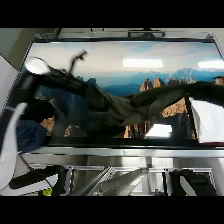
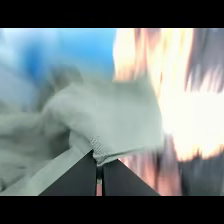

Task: Fold the shirts.

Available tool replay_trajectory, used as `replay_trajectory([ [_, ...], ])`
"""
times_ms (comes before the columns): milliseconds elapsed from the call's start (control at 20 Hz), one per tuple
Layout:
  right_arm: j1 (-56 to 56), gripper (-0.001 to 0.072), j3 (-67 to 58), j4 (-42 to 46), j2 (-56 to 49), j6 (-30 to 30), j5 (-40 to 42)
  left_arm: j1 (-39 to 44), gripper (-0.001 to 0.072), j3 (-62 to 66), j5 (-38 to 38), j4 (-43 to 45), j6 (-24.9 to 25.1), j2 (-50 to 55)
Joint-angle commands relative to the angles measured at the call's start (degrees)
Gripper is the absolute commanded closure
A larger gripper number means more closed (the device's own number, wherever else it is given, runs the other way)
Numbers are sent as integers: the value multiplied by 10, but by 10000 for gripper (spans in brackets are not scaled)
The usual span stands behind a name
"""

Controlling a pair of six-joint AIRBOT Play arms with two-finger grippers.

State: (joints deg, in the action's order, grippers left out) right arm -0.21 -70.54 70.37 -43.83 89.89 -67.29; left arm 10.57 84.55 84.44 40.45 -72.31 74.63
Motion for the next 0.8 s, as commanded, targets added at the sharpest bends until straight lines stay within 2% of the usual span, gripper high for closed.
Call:
replay_trajectory([
  [0, -41, 695, -110, -34, 74, -16, 31, -84, 675, 116, -11, -1, -19, -132],
  [200, -41, 695, -139, -76, 128, -16, 81, -167, 672, 182, -44, 1, -14, -242],
  [400, -41, 695, -136, -136, 93, -38, 77, -181, 673, 132, -61, 17, 19, -269],
  [550, -38, 695, -109, -149, 4, -47, 48, -167, 671, 57, -66, 20, 63, -205],
  [750, -36, 695, -22, -149, -147, -66, 60, -128, 670, -9, -125, 20, 130, -40],
])
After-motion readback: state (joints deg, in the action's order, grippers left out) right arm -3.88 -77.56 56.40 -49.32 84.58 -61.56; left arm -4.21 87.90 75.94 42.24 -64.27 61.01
